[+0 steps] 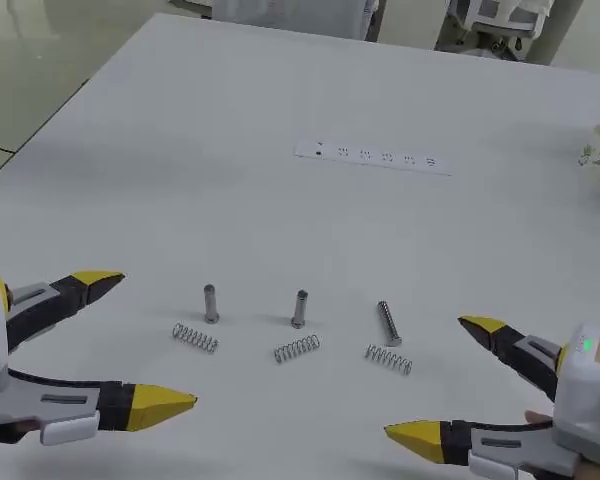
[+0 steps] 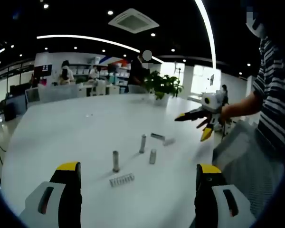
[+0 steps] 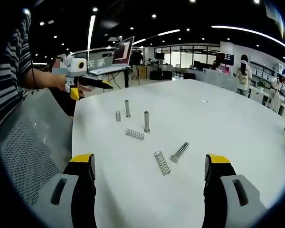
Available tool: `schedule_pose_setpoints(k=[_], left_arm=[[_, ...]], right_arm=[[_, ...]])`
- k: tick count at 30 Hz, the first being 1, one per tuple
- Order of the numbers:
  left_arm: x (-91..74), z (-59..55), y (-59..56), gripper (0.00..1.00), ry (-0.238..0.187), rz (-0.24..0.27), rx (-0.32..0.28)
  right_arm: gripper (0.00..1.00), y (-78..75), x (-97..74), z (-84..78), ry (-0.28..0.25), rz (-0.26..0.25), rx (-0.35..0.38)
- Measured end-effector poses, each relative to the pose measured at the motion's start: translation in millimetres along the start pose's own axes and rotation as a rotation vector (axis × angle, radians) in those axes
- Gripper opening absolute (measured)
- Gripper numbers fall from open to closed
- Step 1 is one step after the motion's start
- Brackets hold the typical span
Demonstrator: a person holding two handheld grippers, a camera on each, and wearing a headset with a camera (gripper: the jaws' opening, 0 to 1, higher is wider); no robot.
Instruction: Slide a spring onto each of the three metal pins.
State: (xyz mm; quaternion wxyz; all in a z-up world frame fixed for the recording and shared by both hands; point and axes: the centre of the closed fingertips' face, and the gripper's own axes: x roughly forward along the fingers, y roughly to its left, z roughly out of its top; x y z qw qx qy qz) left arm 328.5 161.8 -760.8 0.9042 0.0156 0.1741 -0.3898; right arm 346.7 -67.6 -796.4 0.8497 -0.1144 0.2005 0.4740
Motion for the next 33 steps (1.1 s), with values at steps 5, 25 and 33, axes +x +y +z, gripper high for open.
schedule_pose_setpoints(k=[5, 25, 33], left_arm=[[0.5, 0.9, -2.1, 0.98, -0.003, -0.008, -0.004], [0.4, -1.5, 1.6, 0.98, 0.0, 0.0, -0.01], [0.3, -4.0, -0.1, 0.98, 0.006, -0.005, -0.011]], right_arm=[[0.95, 0.1, -0.1, -0.9, 0.006, 0.002, -0.001], [0.89, -7.3, 5.1, 3.4, 0.025, 0.014, 0.001], [0.83, -12.4, 11.4, 9.6, 0.036, 0.02, 0.009]])
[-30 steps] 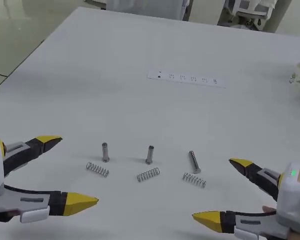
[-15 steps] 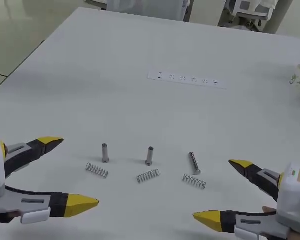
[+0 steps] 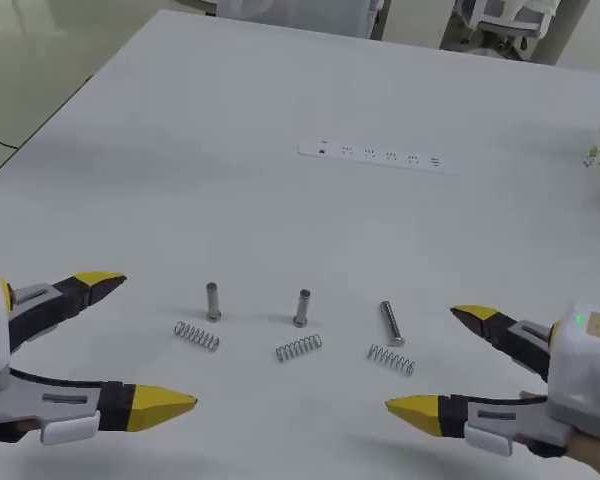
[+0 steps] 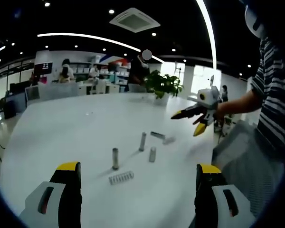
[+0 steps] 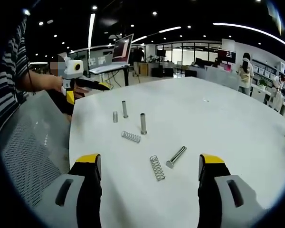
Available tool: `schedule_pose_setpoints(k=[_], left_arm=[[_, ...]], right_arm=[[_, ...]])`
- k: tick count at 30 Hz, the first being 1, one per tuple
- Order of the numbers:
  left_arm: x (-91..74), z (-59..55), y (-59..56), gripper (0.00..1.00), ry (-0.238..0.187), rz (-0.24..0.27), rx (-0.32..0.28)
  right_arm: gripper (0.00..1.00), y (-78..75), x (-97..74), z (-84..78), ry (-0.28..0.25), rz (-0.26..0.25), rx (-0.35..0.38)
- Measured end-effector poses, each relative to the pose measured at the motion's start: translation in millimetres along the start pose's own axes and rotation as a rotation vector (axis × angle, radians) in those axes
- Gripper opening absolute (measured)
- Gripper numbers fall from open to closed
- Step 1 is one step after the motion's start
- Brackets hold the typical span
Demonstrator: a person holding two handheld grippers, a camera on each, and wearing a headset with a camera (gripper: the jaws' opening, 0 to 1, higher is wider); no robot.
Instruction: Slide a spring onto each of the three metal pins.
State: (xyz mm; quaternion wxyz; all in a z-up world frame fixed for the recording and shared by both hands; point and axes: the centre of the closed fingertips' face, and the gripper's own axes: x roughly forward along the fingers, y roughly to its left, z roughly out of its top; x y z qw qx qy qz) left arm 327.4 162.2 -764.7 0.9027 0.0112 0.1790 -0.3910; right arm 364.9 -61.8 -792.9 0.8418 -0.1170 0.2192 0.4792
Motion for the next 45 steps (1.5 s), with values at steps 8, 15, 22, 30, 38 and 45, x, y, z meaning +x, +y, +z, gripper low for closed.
schedule_pose_setpoints(k=[8, 15, 22, 30, 38, 45], left_arm=[[-0.2, 0.5, 2.3, 0.98, -0.004, 0.006, 0.002], [-0.4, -1.9, 2.9, 0.98, -0.001, 0.005, -0.003], [-1.1, -1.4, 4.1, 0.98, -0.003, 0.008, -0.004], [-2.2, -1.9, 5.7, 0.98, -0.002, 0.014, -0.005], [-1.0, -3.9, 4.5, 0.98, 0.004, 0.01, -0.004], [-1.7, -4.3, 4.9, 0.98, 0.004, 0.012, -0.005]], right_arm=[[0.76, -10.5, 3.8, 4.1, 0.024, -0.015, 0.011], [0.69, -19.5, 10.5, 13.3, 0.029, -0.024, 0.024], [0.64, -20.4, 18.2, 17.0, 0.037, -0.008, 0.026], [0.57, -25.5, 26.4, 14.8, 0.069, 0.001, 0.061], [0.48, -36.8, 37.0, 14.1, 0.107, -0.009, 0.113], [0.41, -42.8, 46.1, 4.5, 0.169, -0.018, 0.145]])
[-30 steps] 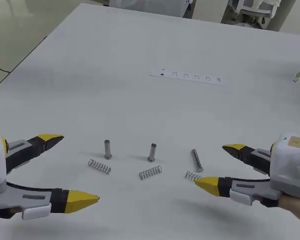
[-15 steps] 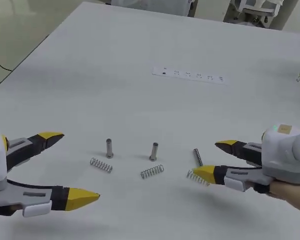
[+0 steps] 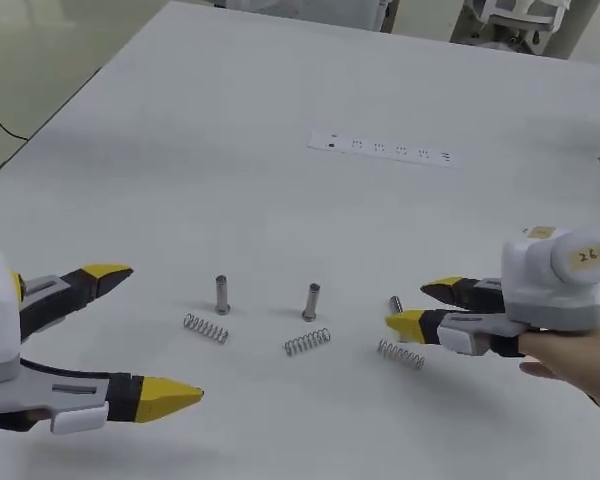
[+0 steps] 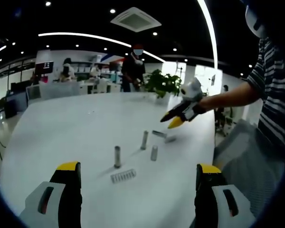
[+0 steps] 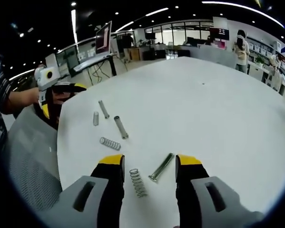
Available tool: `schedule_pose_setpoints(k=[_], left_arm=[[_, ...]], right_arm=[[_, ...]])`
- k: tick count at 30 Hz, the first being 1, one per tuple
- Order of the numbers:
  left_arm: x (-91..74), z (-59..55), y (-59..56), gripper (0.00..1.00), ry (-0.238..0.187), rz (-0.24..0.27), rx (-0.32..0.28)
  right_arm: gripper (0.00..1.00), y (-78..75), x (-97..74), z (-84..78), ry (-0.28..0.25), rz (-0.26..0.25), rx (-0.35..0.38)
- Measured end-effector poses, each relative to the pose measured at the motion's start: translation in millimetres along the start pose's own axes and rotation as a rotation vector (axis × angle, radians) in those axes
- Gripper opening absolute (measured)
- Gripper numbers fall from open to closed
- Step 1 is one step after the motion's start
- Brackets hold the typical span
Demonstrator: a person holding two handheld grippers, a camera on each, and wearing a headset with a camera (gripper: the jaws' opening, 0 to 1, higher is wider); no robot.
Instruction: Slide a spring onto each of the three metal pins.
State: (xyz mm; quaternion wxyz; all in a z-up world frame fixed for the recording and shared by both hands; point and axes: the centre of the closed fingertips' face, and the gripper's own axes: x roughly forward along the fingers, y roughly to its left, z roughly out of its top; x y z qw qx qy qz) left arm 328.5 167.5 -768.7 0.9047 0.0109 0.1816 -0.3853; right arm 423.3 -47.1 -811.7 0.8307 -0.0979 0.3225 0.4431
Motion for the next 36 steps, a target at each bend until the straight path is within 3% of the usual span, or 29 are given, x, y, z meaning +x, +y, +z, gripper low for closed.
schedule_pose_setpoints(k=[9, 18, 36], left_arm=[[-2.3, -2.1, 1.3, 0.98, 0.002, 0.006, -0.006], [-1.7, -2.8, 1.8, 0.98, 0.005, 0.007, -0.006], [0.2, 0.5, 1.0, 0.98, 0.007, -0.007, -0.001]], right_arm=[[0.34, -7.0, 8.8, -2.8, 0.025, 0.0, 0.06], [0.29, -10.2, 13.9, -9.1, 0.082, -0.014, 0.071], [0.17, -20.5, 30.4, -17.0, 0.187, -0.043, 0.175]])
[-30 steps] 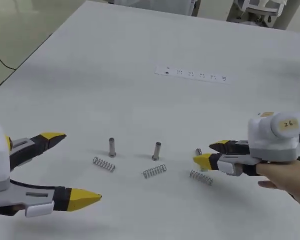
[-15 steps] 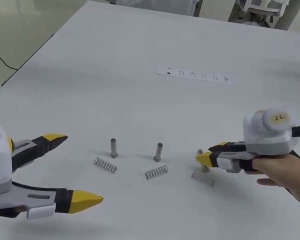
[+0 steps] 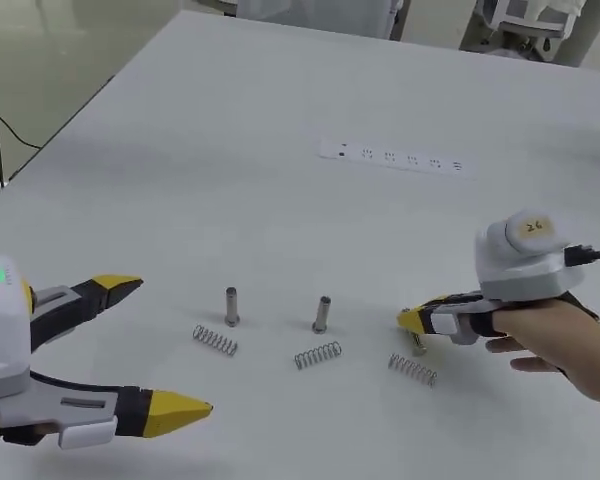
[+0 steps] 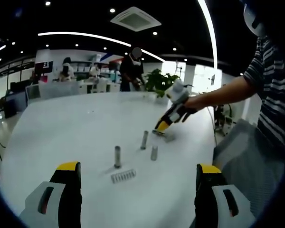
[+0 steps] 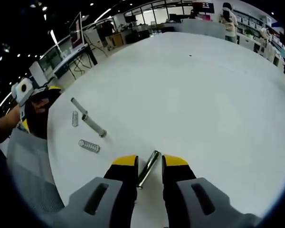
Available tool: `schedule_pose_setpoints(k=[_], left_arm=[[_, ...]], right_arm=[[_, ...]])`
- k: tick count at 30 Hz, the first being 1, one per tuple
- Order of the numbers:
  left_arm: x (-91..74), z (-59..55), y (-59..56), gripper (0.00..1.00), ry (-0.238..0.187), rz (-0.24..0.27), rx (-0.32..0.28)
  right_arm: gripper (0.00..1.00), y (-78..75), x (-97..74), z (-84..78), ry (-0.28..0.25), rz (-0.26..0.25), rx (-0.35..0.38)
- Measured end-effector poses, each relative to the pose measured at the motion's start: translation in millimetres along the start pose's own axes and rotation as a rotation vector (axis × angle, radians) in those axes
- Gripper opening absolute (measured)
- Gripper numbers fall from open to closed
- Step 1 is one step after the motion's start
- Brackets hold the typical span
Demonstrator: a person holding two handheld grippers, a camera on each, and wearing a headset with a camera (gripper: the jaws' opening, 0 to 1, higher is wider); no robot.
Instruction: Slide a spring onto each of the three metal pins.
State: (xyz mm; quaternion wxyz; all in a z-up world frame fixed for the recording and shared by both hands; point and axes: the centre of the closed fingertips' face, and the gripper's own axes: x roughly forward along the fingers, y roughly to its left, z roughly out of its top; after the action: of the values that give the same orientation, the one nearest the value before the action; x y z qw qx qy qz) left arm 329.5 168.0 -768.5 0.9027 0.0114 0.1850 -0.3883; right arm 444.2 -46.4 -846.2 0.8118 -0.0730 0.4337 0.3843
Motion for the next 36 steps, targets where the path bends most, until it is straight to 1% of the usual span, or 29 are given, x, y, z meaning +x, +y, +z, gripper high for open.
schedule_pose_setpoints(k=[3, 7, 10, 11, 13, 16, 19, 23, 24, 28, 33, 36], left_arm=[[0.6, -1.0, 0.1, 0.98, 0.003, 0.0, 0.001], [1.2, -0.5, 0.0, 0.98, 0.0, 0.0, -0.001], [1.0, -0.9, -0.1, 0.98, 0.001, -0.001, -0.002], [0.6, -1.8, 0.4, 0.97, 0.005, 0.002, 0.002], [-0.4, -2.5, 1.0, 0.97, 0.005, 0.004, 0.002], [-1.7, -3.8, 1.5, 0.97, 0.006, 0.005, -0.005], [-1.7, -4.9, 1.7, 0.97, 0.008, 0.006, -0.008], [0.0, -3.2, 0.5, 0.97, 0.001, 0.004, -0.012], [0.5, -2.7, -0.3, 0.97, 0.001, 0.003, -0.011], [0.9, -3.0, -1.1, 0.97, 0.0, 0.002, -0.012], [-0.1, -3.8, -1.0, 0.97, 0.005, 0.002, -0.013], [-0.7, -3.2, 0.6, 0.97, 0.002, 0.008, -0.013]], right_arm=[[0.14, 1.5, 2.2, -2.9, 0.018, 0.0, -0.014], [0.14, -0.7, 6.3, -3.0, 0.032, -0.006, -0.004], [0.12, -3.3, 9.4, -3.0, 0.044, -0.017, 0.002], [0.12, -4.6, 8.7, -0.9, 0.038, -0.026, -0.001], [0.1, -3.6, 8.7, -1.6, 0.052, -0.032, 0.002], [0.09, -2.9, 9.9, -1.3, 0.061, -0.048, -0.036], [0.08, -3.3, 10.3, -1.7, 0.062, -0.047, -0.016], [0.05, -3.8, 8.8, -2.0, 0.051, -0.036, 0.042], [0.05, -5.9, 8.2, -2.5, 0.047, -0.047, 0.034], [0.05, -6.8, 4.6, -4.9, 0.042, -0.047, 0.027], [0.05, -5.4, -7.2, 2.0, -0.027, -0.037, 0.045], [0.05, -4.3, -13.9, 3.4, -0.058, -0.031, 0.054]])
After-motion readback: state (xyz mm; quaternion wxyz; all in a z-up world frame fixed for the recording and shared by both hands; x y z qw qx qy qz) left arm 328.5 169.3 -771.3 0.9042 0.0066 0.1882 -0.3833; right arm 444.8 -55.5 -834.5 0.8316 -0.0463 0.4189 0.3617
